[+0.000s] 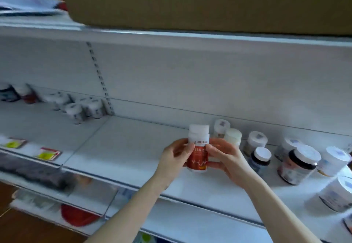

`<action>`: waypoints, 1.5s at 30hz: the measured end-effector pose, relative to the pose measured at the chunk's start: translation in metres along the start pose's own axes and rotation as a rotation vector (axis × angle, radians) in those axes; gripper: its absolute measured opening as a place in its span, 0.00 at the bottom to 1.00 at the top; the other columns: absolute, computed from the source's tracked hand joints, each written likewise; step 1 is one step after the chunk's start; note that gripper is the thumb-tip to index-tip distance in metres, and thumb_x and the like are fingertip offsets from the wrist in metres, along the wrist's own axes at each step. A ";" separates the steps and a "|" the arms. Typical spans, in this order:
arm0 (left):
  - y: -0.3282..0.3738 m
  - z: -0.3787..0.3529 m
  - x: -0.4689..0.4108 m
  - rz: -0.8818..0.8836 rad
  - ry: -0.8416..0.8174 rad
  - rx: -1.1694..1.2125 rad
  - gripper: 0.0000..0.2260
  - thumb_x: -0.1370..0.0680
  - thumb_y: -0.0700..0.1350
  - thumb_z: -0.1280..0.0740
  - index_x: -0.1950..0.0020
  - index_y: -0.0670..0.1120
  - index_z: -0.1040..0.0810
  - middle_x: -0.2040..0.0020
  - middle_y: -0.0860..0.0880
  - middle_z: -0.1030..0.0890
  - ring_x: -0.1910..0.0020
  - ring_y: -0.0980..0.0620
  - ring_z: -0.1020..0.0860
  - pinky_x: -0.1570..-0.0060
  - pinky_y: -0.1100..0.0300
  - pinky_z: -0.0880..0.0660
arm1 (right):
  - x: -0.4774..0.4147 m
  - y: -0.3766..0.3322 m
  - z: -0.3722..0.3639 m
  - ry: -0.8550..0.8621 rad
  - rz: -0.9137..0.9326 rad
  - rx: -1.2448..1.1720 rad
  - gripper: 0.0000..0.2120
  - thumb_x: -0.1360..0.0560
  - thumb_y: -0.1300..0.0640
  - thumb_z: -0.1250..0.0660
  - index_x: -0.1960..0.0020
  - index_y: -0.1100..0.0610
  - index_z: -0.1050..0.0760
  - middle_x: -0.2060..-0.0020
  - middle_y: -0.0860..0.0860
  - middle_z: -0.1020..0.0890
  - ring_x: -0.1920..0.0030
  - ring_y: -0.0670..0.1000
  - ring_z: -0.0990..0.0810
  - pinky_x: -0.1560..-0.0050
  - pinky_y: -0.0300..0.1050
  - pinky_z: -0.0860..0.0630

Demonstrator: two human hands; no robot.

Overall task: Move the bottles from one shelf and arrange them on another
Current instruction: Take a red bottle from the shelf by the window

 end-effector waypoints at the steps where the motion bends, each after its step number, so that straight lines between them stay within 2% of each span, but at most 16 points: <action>1: 0.002 0.024 0.006 -0.006 0.034 -0.003 0.05 0.24 0.44 0.37 0.53 0.55 0.24 0.55 0.54 0.19 0.59 0.63 0.19 0.59 0.67 0.21 | -0.007 0.002 -0.025 -0.037 -0.005 0.006 0.15 0.35 0.54 0.31 0.50 0.57 0.22 0.58 0.52 0.15 0.55 0.51 0.16 0.60 0.46 0.19; 8: 0.008 0.185 0.063 -0.023 0.253 -0.063 0.08 0.22 0.43 0.40 0.51 0.55 0.24 0.52 0.51 0.19 0.48 0.49 0.21 0.42 0.47 0.25 | -0.039 0.035 -0.191 -0.205 -0.036 0.055 0.06 0.28 0.61 0.33 0.52 0.55 0.22 0.58 0.48 0.15 0.58 0.46 0.16 0.60 0.43 0.19; 10: 0.009 0.236 0.079 -0.033 0.300 -0.078 0.08 0.22 0.42 0.40 0.51 0.55 0.25 0.53 0.51 0.19 0.49 0.50 0.21 0.42 0.47 0.24 | -0.045 0.047 -0.245 -0.244 -0.054 0.052 0.08 0.27 0.62 0.33 0.49 0.57 0.23 0.57 0.48 0.17 0.60 0.43 0.16 0.64 0.40 0.20; 12: 0.011 0.293 0.097 -0.058 0.334 -0.097 0.08 0.22 0.43 0.39 0.51 0.55 0.24 0.53 0.51 0.19 0.52 0.55 0.21 0.47 0.54 0.23 | -0.051 0.061 -0.307 -0.287 -0.080 0.045 0.09 0.27 0.63 0.34 0.47 0.58 0.24 0.57 0.49 0.17 0.61 0.43 0.17 0.65 0.39 0.20; 14: 0.016 0.339 0.112 -0.074 0.375 -0.097 0.08 0.23 0.43 0.39 0.51 0.56 0.24 0.54 0.52 0.19 0.57 0.61 0.21 0.53 0.63 0.23 | -0.054 0.068 -0.357 -0.320 -0.084 0.046 0.10 0.28 0.62 0.33 0.46 0.58 0.24 0.55 0.51 0.17 0.59 0.46 0.17 0.63 0.42 0.20; 17: 0.022 0.410 0.136 -0.085 0.475 -0.111 0.06 0.23 0.42 0.38 0.50 0.51 0.23 0.55 0.51 0.19 0.60 0.65 0.21 0.58 0.68 0.24 | -0.058 0.078 -0.432 -0.364 -0.100 0.048 0.16 0.31 0.57 0.31 0.45 0.59 0.24 0.54 0.53 0.18 0.58 0.52 0.20 0.59 0.50 0.22; 20: 0.024 0.472 0.155 -0.084 0.591 -0.123 0.07 0.25 0.49 0.35 0.49 0.49 0.23 0.52 0.47 0.18 0.53 0.53 0.19 0.49 0.57 0.22 | -0.065 0.084 -0.496 -0.440 -0.105 0.069 0.17 0.33 0.56 0.30 0.46 0.61 0.24 0.60 0.53 0.19 0.62 0.54 0.21 0.61 0.49 0.25; 22: 0.022 0.508 0.163 -0.068 0.650 -0.125 0.07 0.24 0.49 0.36 0.49 0.49 0.22 0.51 0.47 0.18 0.49 0.49 0.20 0.46 0.50 0.22 | -0.075 0.089 -0.535 -0.493 -0.090 0.087 0.09 0.29 0.62 0.33 0.49 0.60 0.24 0.62 0.51 0.19 0.66 0.47 0.18 0.66 0.43 0.22; 24: 0.019 0.541 0.168 -0.061 0.680 -0.123 0.07 0.23 0.48 0.37 0.49 0.50 0.22 0.51 0.49 0.18 0.49 0.51 0.20 0.47 0.52 0.22 | -0.087 0.096 -0.572 -0.555 -0.095 0.095 0.06 0.28 0.64 0.34 0.52 0.56 0.24 0.61 0.50 0.18 0.63 0.46 0.17 0.62 0.42 0.19; 27: 0.015 0.587 0.168 -0.043 0.703 -0.093 0.08 0.23 0.48 0.38 0.47 0.50 0.23 0.50 0.49 0.18 0.49 0.53 0.20 0.48 0.56 0.22 | -0.109 0.110 -0.620 -0.613 -0.109 0.109 0.06 0.29 0.62 0.33 0.53 0.54 0.22 0.60 0.48 0.16 0.59 0.47 0.17 0.56 0.48 0.18; 30: 0.013 0.637 0.155 -0.041 0.745 -0.113 0.10 0.23 0.48 0.38 0.45 0.48 0.23 0.49 0.49 0.19 0.48 0.53 0.20 0.46 0.52 0.22 | -0.140 0.117 -0.666 -0.654 -0.119 0.123 0.09 0.32 0.59 0.32 0.52 0.55 0.22 0.60 0.47 0.16 0.59 0.46 0.16 0.56 0.47 0.18; 36: 0.022 0.725 0.102 -0.004 0.672 -0.078 0.10 0.24 0.48 0.37 0.43 0.54 0.26 0.45 0.50 0.20 0.44 0.53 0.22 0.39 0.49 0.25 | -0.218 0.111 -0.742 -0.665 -0.113 0.149 0.08 0.27 0.61 0.34 0.49 0.55 0.23 0.53 0.52 0.18 0.53 0.52 0.19 0.53 0.49 0.19; 38: 0.033 0.747 0.085 -0.025 0.600 -0.081 0.14 0.26 0.47 0.34 0.41 0.56 0.28 0.45 0.51 0.22 0.46 0.59 0.22 0.41 0.56 0.24 | -0.241 0.102 -0.763 -0.660 -0.101 0.158 0.08 0.27 0.60 0.35 0.49 0.55 0.24 0.52 0.53 0.19 0.52 0.53 0.20 0.50 0.52 0.21; 40: 0.040 0.767 0.072 -0.033 0.541 -0.101 0.18 0.28 0.44 0.31 0.42 0.59 0.31 0.47 0.56 0.23 0.51 0.65 0.22 0.49 0.66 0.23 | -0.261 0.098 -0.781 -0.650 -0.091 0.173 0.08 0.26 0.60 0.35 0.47 0.56 0.24 0.50 0.54 0.19 0.50 0.54 0.19 0.49 0.54 0.21; 42: 0.043 0.784 0.060 -0.037 0.510 -0.106 0.22 0.29 0.44 0.29 0.43 0.63 0.33 0.48 0.59 0.25 0.49 0.63 0.22 0.52 0.69 0.24 | -0.277 0.095 -0.795 -0.644 -0.079 0.196 0.10 0.26 0.59 0.34 0.45 0.58 0.24 0.48 0.56 0.19 0.48 0.55 0.19 0.49 0.53 0.20; 45: 0.045 0.816 0.036 -0.038 0.493 -0.153 0.26 0.30 0.45 0.28 0.36 0.57 0.33 0.47 0.58 0.25 0.47 0.60 0.24 0.52 0.69 0.25 | -0.301 0.091 -0.813 -0.599 -0.055 0.212 0.15 0.28 0.57 0.33 0.42 0.59 0.25 0.46 0.57 0.18 0.46 0.55 0.18 0.50 0.50 0.20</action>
Point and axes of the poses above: each hand's wrist, its own x-axis away from the middle knuckle, its own z-axis out of the back of the hand, y = z × x, the point moved 6 cm from there along -x, towards the middle knuckle
